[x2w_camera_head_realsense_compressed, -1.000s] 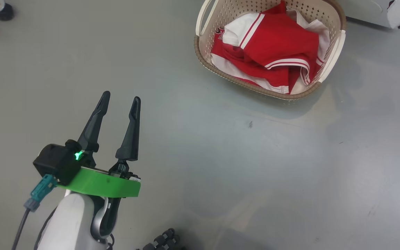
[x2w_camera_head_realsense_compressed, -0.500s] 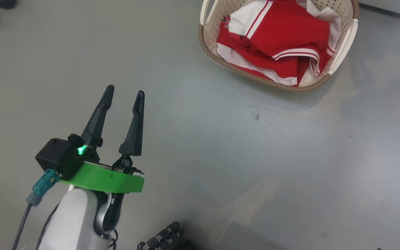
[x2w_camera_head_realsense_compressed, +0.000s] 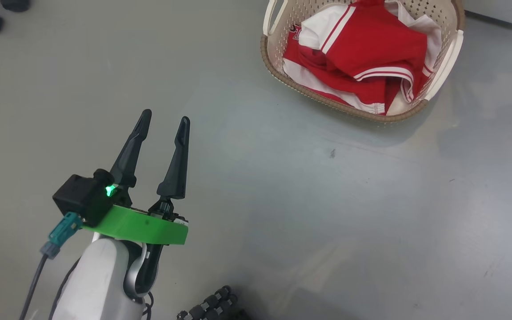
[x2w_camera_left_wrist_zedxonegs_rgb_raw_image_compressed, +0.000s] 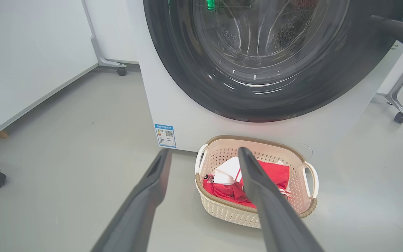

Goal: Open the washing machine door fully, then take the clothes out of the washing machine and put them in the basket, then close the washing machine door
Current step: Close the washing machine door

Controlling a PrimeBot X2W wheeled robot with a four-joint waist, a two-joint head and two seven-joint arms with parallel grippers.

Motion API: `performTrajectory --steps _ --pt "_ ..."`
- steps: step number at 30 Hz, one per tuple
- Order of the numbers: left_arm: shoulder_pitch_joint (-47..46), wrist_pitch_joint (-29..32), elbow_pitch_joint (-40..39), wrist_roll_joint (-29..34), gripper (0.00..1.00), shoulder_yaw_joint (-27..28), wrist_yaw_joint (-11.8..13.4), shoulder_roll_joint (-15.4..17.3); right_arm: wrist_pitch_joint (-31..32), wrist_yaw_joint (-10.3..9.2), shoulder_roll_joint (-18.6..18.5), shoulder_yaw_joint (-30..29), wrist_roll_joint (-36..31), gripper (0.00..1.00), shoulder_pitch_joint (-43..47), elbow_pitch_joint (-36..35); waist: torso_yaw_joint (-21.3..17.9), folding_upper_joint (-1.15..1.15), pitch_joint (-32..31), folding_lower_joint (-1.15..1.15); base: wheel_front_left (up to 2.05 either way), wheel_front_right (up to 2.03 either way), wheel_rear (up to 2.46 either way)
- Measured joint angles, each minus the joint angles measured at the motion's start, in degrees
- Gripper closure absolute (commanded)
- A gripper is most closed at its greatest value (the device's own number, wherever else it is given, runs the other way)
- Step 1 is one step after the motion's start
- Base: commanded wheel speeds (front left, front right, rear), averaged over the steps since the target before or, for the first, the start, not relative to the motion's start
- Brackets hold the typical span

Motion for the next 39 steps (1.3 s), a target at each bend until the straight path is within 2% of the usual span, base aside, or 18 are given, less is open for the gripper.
performTrajectory --steps 4,8,16,24,31,39 --pt "-0.2 0.0 0.5 0.0 0.0 0.1 0.0 0.0 -1.4 -0.24 -0.2 -0.1 0.2 1.0 1.4 2.4 0.1 0.0 -1.7 0.0 0.0 0.0 0.0" --pt "-0.4 0.0 1.1 -1.3 0.0 2.3 0.0 0.0 -3.3 -0.22 0.0 -0.2 2.4 1.0 7.1 5.6 -0.4 0.0 -5.2 0.0 0.0 0.0 0.0" --pt "0.3 0.0 1.9 0.4 0.0 4.8 0.0 0.0 -5.2 0.12 5.1 0.1 4.6 1.0 16.0 6.8 -3.8 0.0 -11.2 0.0 0.0 0.0 0.0" --pt "2.6 0.0 3.3 1.6 0.0 6.2 0.0 1.9 -5.7 0.04 8.8 -1.1 7.2 1.0 24.3 6.7 -8.3 0.0 -16.2 0.0 0.0 0.0 0.0" --pt "6.1 0.0 4.3 2.1 0.0 7.7 0.0 3.1 -5.7 -0.58 10.9 -1.8 7.2 1.0 30.7 4.4 -12.5 0.0 -21.0 0.0 0.0 0.0 0.0" --pt "9.8 0.0 5.3 3.1 0.0 7.9 0.0 3.8 -5.7 -3.05 11.3 -4.5 7.3 1.0 37.0 -2.7 -17.0 0.0 -26.1 0.0 0.0 0.0 0.0"
